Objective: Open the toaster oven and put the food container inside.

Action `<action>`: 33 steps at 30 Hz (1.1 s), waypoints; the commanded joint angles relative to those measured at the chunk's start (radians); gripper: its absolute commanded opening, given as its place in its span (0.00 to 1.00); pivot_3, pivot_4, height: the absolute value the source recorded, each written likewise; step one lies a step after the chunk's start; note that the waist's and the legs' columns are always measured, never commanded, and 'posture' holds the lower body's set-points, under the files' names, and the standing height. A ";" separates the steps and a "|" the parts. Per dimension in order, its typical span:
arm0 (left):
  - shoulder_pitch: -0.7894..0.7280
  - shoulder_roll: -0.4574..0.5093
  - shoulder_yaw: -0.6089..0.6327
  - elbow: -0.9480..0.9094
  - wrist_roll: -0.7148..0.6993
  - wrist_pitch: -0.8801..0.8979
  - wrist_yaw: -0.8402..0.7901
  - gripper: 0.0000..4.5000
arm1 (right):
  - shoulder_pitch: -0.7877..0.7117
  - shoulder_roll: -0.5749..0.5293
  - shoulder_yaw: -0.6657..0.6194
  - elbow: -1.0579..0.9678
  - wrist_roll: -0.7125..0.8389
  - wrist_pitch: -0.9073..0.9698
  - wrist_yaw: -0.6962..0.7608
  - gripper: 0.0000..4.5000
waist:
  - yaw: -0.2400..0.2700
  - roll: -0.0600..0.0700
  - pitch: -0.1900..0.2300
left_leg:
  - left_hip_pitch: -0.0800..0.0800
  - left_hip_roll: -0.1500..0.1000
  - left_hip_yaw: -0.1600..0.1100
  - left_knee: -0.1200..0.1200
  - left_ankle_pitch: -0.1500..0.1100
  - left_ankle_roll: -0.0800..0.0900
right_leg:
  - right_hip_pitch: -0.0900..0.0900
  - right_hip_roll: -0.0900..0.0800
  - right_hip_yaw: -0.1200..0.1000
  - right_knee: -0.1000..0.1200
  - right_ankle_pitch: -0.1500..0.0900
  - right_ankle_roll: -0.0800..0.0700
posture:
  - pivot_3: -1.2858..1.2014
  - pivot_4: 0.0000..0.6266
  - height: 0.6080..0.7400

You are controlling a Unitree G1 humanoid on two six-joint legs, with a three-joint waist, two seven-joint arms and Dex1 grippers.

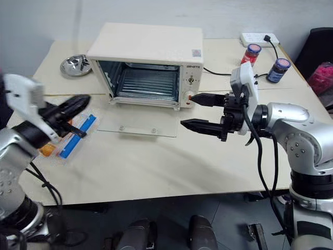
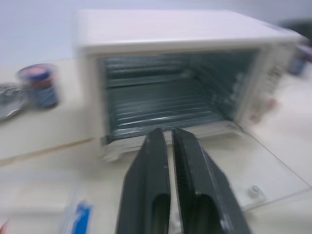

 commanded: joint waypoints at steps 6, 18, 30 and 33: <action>-0.059 -0.241 0.228 -0.109 0.302 0.074 0.397 0.69 | -0.087 -0.043 0.023 0.058 0.003 -0.009 0.102 1.00 | 0.007 -0.001 0.000 | 0.001 0.000 -0.001 0.000 -0.001 0.000 | 0.002 0.000 -0.001 -0.003 0.000 0.000 | 0.52 0.24 1.00; -0.227 -0.412 0.295 0.021 0.537 0.074 0.557 0.96 | -0.088 -0.047 0.003 -0.009 0.005 -0.017 0.066 1.00 | 0.005 -0.003 -0.001 | 0.000 0.001 0.000 -0.001 -0.003 -0.001 | 0.002 0.001 -0.002 -0.007 0.001 0.000 | 0.52 0.24 1.00; -0.228 -0.342 0.331 0.193 0.613 0.074 0.547 0.64 | -0.014 -0.066 -0.042 -0.097 0.027 0.000 -0.022 1.00 | 0.007 -0.004 -0.001 | 0.000 0.001 0.000 0.000 -0.004 -0.001 | 0.002 0.001 -0.002 -0.007 0.001 0.000 | 0.52 0.24 1.00; -0.228 -0.316 0.329 0.216 0.615 0.074 0.542 0.45 | -0.011 -0.065 -0.047 -0.102 0.036 0.003 -0.036 1.00 | 0.004 -0.004 -0.001 | 0.000 0.002 0.000 0.000 -0.004 -0.001 | 0.002 0.001 -0.002 -0.007 0.001 0.000 | 0.52 0.24 1.00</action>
